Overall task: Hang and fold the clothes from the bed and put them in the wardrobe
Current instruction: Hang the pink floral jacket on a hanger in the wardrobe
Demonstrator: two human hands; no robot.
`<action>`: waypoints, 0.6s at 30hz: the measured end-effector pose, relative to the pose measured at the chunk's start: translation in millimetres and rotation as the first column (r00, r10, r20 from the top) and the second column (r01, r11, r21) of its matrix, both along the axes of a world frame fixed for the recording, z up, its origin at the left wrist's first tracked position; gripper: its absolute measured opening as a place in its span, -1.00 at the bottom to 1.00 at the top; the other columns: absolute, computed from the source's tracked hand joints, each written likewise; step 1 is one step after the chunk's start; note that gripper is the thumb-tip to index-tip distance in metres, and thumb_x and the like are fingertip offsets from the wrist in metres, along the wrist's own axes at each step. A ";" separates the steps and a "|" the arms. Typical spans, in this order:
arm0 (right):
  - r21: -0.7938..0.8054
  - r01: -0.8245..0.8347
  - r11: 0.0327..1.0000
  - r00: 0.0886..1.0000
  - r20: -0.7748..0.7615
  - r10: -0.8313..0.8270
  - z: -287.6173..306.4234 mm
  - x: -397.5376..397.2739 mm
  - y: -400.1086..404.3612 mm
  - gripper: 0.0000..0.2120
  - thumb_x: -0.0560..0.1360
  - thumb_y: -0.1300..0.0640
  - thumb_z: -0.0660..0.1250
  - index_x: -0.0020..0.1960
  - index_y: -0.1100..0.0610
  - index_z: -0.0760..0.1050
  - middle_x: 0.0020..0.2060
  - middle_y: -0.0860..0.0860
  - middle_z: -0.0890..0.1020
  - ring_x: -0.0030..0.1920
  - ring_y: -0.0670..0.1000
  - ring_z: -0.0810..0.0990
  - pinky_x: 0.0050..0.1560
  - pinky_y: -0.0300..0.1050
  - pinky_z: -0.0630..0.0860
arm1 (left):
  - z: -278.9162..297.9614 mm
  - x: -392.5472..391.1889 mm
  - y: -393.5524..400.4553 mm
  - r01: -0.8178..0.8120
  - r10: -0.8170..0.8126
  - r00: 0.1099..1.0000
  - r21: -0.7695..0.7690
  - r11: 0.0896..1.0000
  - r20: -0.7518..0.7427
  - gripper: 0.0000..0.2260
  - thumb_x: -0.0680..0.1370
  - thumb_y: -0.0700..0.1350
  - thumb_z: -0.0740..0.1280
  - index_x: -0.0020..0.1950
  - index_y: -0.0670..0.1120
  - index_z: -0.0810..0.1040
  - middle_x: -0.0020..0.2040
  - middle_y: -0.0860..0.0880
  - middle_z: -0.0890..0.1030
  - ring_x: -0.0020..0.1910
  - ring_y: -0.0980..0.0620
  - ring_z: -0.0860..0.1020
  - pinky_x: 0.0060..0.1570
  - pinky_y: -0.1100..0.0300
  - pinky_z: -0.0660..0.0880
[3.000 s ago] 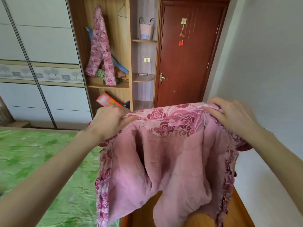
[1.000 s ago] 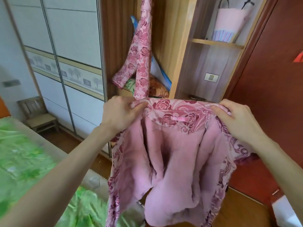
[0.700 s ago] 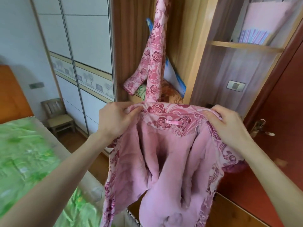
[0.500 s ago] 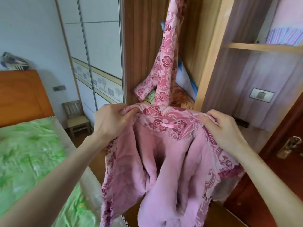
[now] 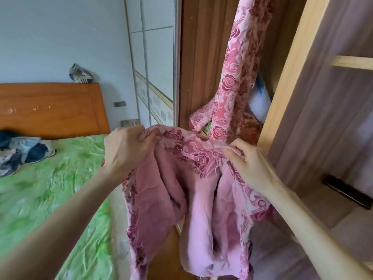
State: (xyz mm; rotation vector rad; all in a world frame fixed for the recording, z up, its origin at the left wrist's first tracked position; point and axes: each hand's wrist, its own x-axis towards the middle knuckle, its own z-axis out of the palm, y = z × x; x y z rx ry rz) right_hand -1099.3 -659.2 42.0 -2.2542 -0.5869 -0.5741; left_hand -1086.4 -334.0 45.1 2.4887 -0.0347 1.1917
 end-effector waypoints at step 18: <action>0.183 -0.115 0.976 0.989 0.110 0.096 50.2 147.7 60.7 -0.56 0.64 0.10 0.35 -0.35 0.04 0.24 -0.46 -0.08 0.29 -0.43 -0.11 0.30 -0.37 -0.24 0.24 | 16.7 94.9 32.0 -0.158 0.159 0.984 -0.008 0.987 0.076 -0.39 0.61 0.24 0.38 -0.42 -0.07 0.18 -0.54 0.01 0.36 -0.48 -0.16 0.43 -0.42 0.09 0.36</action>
